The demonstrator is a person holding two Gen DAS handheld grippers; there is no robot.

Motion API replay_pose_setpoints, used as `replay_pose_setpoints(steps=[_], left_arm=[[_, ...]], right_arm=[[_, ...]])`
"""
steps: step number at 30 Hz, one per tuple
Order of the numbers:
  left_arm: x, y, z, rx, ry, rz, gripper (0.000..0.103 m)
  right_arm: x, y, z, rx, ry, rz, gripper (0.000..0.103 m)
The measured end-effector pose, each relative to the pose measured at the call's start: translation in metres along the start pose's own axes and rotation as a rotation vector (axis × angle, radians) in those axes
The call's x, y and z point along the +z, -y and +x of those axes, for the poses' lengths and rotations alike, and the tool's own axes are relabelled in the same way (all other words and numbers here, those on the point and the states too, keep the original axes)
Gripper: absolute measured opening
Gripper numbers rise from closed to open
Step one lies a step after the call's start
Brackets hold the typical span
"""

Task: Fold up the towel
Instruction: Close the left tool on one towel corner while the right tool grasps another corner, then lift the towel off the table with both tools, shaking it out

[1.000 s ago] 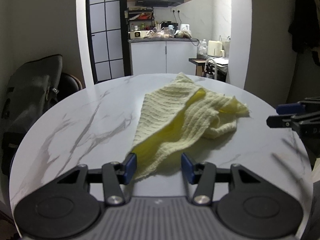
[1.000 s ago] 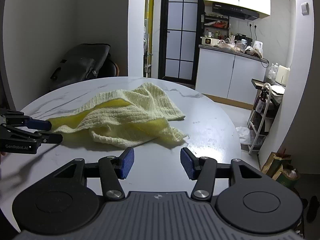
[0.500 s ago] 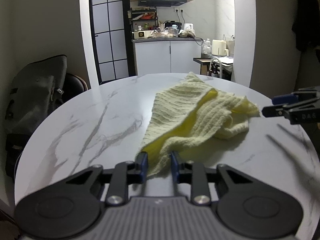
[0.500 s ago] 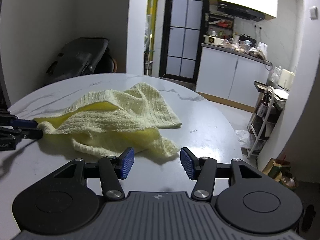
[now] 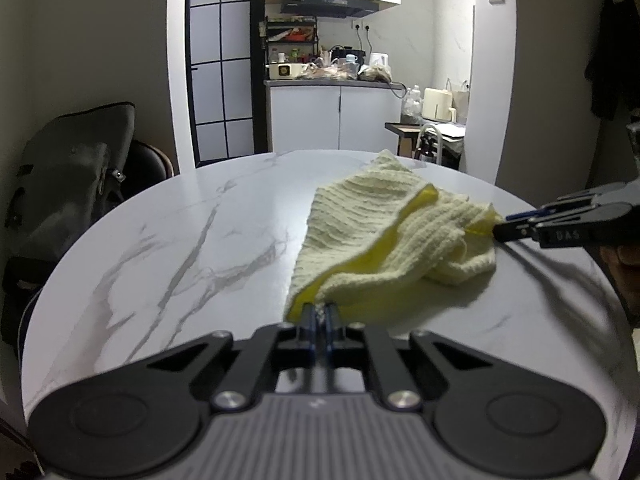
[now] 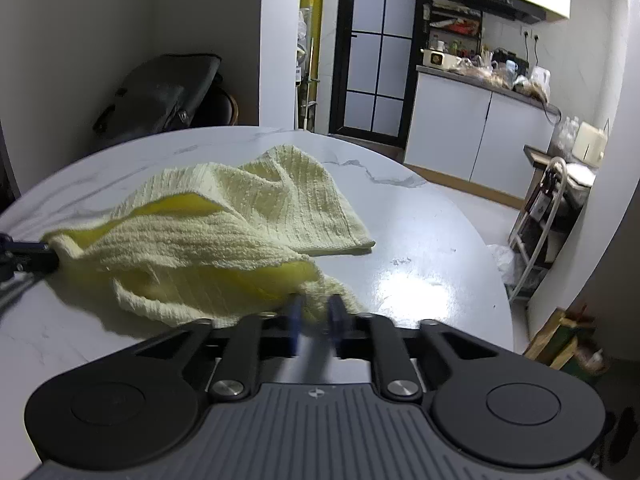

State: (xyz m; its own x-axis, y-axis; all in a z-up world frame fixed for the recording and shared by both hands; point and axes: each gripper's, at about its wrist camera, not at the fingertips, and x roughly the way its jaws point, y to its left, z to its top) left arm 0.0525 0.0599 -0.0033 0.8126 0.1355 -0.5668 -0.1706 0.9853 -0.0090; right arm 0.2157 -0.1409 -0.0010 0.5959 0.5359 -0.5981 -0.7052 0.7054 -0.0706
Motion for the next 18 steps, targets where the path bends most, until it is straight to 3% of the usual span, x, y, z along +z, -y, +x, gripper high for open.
replay_pose_setpoints(steps=[13,18], left_arm=[[-0.001,-0.003,-0.013,-0.042,0.039,-0.026,0.002],[0.004,-0.008,-0.024,-0.019,0.082,-0.038,0.002]], right_arm=[[0.006,-0.009,-0.029,-0.024,0.068,-0.034,0.003],[0.014,-0.013,-0.046,-0.051,0.108,-0.038,0.003]])
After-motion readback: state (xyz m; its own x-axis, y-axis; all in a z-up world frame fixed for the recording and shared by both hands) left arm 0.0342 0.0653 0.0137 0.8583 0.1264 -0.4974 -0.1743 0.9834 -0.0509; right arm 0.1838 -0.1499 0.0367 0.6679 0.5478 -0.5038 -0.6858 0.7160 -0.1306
